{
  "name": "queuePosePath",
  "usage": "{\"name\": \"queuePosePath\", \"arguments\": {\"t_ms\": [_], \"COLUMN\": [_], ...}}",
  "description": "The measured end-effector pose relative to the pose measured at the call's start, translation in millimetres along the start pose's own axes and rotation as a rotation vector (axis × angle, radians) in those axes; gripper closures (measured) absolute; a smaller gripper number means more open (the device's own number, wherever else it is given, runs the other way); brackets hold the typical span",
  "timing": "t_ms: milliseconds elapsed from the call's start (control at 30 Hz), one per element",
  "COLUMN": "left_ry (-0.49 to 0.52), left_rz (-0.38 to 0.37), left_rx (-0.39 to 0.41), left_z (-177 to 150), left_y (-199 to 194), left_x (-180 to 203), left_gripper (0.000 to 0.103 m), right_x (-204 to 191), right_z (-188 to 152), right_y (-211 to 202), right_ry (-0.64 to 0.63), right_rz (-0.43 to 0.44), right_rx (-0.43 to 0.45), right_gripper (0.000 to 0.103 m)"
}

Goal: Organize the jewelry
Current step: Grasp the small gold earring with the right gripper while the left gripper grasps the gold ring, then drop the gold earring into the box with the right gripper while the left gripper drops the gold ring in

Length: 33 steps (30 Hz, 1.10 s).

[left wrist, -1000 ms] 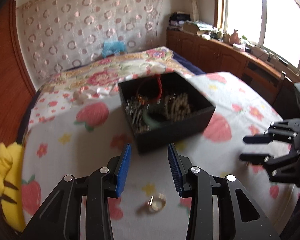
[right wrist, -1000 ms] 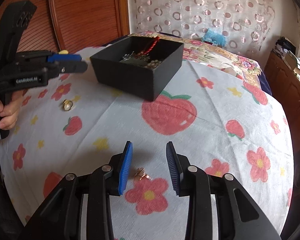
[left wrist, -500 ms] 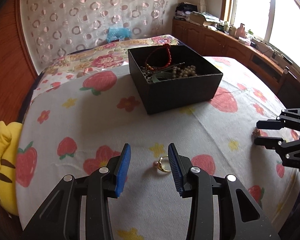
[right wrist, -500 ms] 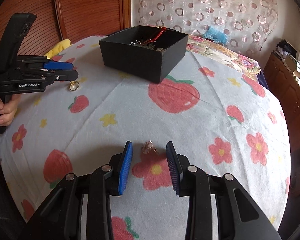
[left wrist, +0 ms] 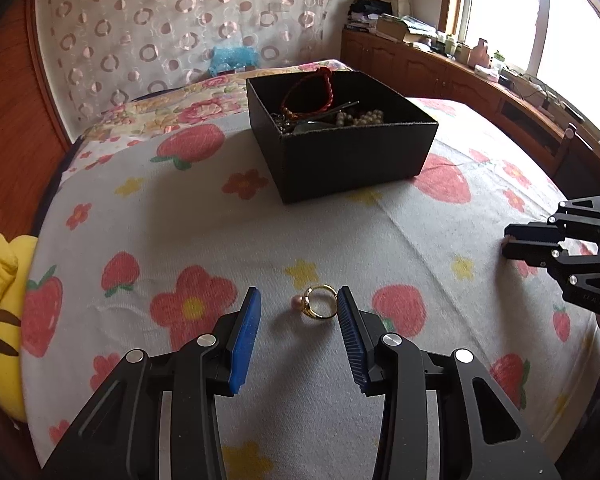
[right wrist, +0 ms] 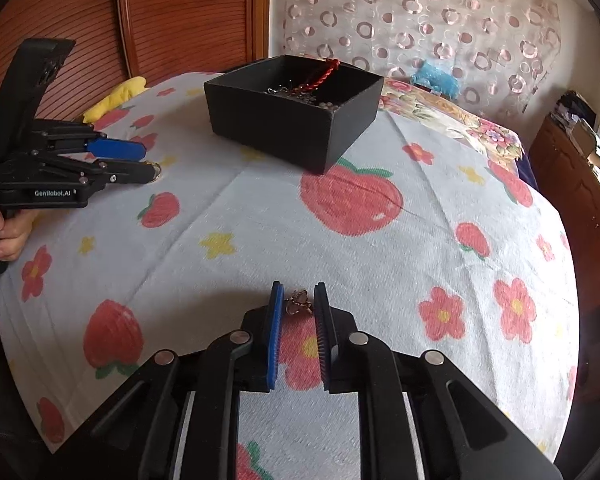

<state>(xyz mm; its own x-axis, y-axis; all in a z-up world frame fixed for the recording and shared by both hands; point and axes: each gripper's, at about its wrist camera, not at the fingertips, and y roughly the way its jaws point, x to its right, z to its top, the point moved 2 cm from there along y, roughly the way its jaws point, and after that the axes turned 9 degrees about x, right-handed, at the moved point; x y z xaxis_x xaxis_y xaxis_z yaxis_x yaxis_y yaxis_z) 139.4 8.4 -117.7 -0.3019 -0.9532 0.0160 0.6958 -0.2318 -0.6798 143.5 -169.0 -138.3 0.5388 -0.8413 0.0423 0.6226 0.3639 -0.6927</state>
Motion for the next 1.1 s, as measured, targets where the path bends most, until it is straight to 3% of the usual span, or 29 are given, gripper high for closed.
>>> {"name": "queuePosePath", "arguments": {"t_ms": [467, 533, 1100], "left_ry": [0.032, 0.033, -0.056], "left_rz": [0.017, 0.015, 0.015], "left_rx": [0.018, 0.023, 0.043], "left_z": [-1, -1, 5], "left_y": [2, 2, 0], "left_x": [7, 8, -8], "left_gripper": [0.066, 0.078, 0.079], "right_x": [0, 1, 16], "right_z": [30, 33, 58], "right_y": [3, 4, 9], "right_ry": [-0.002, 0.001, 0.010], "right_rz": [0.002, 0.006, 0.013], "right_rx": [0.073, 0.075, 0.115], "right_gripper": [0.086, 0.086, 0.086]}}
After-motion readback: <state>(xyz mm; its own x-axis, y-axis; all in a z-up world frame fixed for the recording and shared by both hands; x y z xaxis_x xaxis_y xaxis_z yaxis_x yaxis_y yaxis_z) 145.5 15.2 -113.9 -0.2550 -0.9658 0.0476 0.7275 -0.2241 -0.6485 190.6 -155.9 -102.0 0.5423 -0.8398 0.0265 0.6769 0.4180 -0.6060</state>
